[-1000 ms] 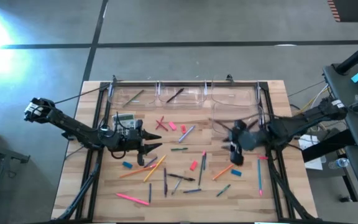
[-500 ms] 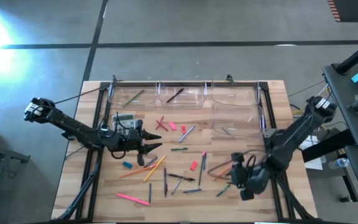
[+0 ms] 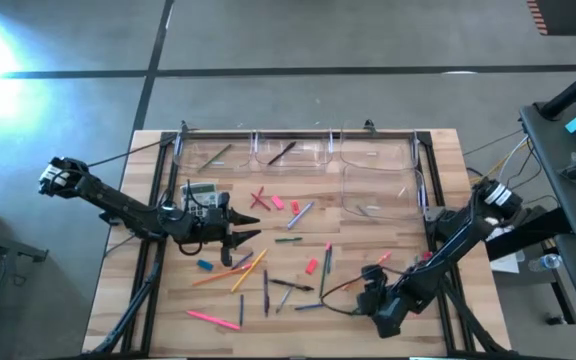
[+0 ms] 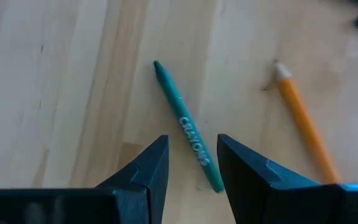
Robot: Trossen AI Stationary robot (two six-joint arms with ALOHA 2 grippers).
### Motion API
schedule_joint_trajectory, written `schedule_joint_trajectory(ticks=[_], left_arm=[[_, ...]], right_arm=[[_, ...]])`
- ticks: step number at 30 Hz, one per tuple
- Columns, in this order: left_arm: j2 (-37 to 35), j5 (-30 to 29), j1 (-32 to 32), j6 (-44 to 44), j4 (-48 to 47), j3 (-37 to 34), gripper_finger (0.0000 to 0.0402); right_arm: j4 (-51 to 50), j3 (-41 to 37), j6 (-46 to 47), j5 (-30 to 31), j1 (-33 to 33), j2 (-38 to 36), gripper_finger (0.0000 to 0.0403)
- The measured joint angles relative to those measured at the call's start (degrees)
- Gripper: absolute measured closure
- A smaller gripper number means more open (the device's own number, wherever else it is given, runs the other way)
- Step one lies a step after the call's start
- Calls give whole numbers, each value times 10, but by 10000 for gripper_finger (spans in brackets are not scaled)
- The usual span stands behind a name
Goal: Sort crayons/erasers/pens/pencils in bins
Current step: Put the green crayon into the bottom transparent bin
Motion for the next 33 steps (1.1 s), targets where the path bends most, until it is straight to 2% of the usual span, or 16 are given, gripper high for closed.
schedule_joint_trajectory(ticks=[14, 33], left_arm=[[0, 0, 0, 0, 0, 0, 279], [0, 0, 0, 0, 0, 0, 279]], right_arm=[[3, 5, -1, -2, -2, 48, 280], [-1, 6, -7, -6, -11, 45, 366]])
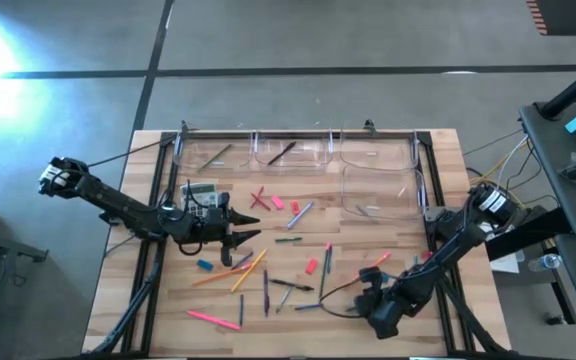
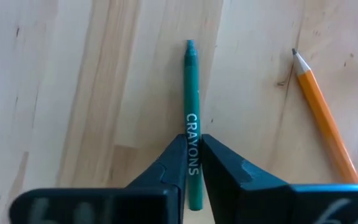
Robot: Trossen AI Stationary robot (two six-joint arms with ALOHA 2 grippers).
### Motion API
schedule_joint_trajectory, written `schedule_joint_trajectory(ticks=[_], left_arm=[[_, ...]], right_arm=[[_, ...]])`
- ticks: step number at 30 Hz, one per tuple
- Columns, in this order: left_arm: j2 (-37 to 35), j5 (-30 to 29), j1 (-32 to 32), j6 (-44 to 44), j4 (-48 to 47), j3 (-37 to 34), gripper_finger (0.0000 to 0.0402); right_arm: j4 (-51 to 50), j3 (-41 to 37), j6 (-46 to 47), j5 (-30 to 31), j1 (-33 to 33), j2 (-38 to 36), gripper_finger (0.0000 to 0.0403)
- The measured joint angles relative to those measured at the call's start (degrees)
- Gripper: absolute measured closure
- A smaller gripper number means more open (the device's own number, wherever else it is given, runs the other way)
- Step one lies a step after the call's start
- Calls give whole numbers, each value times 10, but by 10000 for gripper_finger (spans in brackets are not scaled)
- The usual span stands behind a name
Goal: Sort crayons/erasers/pens/pencils in bins
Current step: Put the green crayon into the bottom transparent bin
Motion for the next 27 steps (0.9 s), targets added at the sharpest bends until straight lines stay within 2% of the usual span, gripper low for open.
schedule_joint_trajectory(ticks=[13, 20, 27], left_arm=[[0, 0, 0, 0, -1, 0, 279], [0, 0, 0, 0, -1, 0, 279], [0, 0, 0, 0, -1, 0, 279]], right_arm=[[-38, -2, -19, 13, -36, -107, 379], [-54, -10, -83, 83, -65, -223, 380], [-73, -51, -125, 153, -133, -357, 380]])
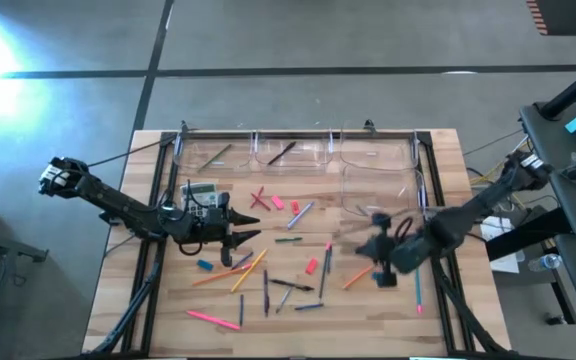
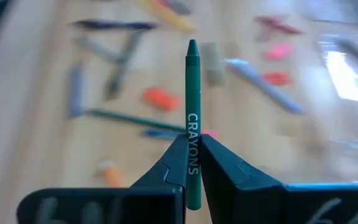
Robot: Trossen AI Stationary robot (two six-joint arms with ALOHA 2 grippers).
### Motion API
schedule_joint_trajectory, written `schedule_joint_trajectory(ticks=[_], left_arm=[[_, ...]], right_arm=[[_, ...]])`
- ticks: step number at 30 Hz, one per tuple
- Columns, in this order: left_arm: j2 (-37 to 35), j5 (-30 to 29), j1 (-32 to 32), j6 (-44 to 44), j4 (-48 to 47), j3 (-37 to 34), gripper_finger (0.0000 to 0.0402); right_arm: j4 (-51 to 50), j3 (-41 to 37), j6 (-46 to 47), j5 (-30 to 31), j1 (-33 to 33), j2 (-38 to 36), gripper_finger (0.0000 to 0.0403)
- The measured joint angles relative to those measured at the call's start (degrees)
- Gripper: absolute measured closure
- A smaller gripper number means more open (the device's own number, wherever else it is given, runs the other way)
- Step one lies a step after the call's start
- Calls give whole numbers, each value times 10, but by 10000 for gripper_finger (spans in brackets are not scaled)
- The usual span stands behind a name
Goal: Sort crayons/erasers/pens/pencils in bins
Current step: Put the green crayon into the bottom transparent bin
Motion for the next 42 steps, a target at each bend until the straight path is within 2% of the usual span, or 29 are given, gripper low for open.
schedule_joint_trajectory(ticks=[4, 11, 15, 20, 27, 36, 42], left_arm=[[0, 0, 0, 0, 0, 0, 279], [0, 0, 0, 0, 0, 0, 279], [0, 0, 0, 0, -2, 0, 279], [0, 0, 0, 0, -4, 0, 279], [0, 0, 0, 0, -3, -1, 279], [0, 0, 0, 0, -3, -1, 279], [0, 0, 0, 0, -3, -1, 279]], right_arm=[[-34, -27, 21, 33, -66, -61, 380], [-67, -84, 57, 36, -207, -108, 380], [-68, -124, 65, 26, -273, -108, 380], [-61, -161, 72, -30, -330, -105, 380], [-43, -182, 87, -57, -350, -105, 380], [-41, -183, 90, -62, -349, -105, 379], [-41, -183, 90, -62, -349, -105, 356]])
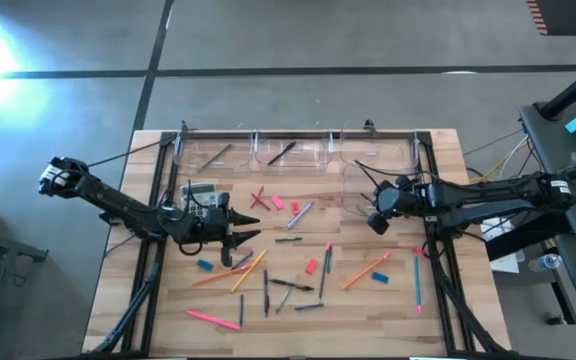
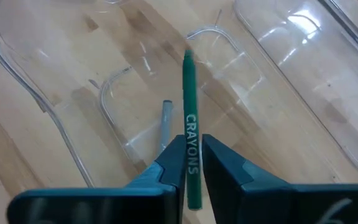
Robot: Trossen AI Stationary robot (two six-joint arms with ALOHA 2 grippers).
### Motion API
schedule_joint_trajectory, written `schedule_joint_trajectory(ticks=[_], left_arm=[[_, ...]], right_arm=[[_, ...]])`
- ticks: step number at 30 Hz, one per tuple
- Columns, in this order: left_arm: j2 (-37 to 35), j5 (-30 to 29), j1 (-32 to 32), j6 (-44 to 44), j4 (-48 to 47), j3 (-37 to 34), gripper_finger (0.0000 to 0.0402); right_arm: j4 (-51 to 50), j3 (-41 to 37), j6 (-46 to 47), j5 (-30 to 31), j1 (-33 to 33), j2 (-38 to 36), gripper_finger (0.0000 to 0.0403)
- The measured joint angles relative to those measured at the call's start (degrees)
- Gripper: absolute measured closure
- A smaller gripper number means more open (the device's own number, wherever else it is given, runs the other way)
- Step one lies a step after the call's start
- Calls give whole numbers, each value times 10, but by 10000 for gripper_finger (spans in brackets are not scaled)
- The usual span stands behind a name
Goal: Sort crayons/erasers/pens/pencils in bins
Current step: Put the green crayon into the bottom transparent bin, then put the orange pencil into the top right transparent bin
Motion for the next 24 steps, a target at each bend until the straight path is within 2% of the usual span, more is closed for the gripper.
schedule_joint_trajectory(ticks=[13, 24], left_arm=[[0, 0, 0, 0, 0, -1, 279], [0, 0, 0, 0, 0, -5, 279]], right_arm=[[4, 8, 10, 0, 4, 0, 324], [149, 36, -36, 4, 99, -1, 334]])
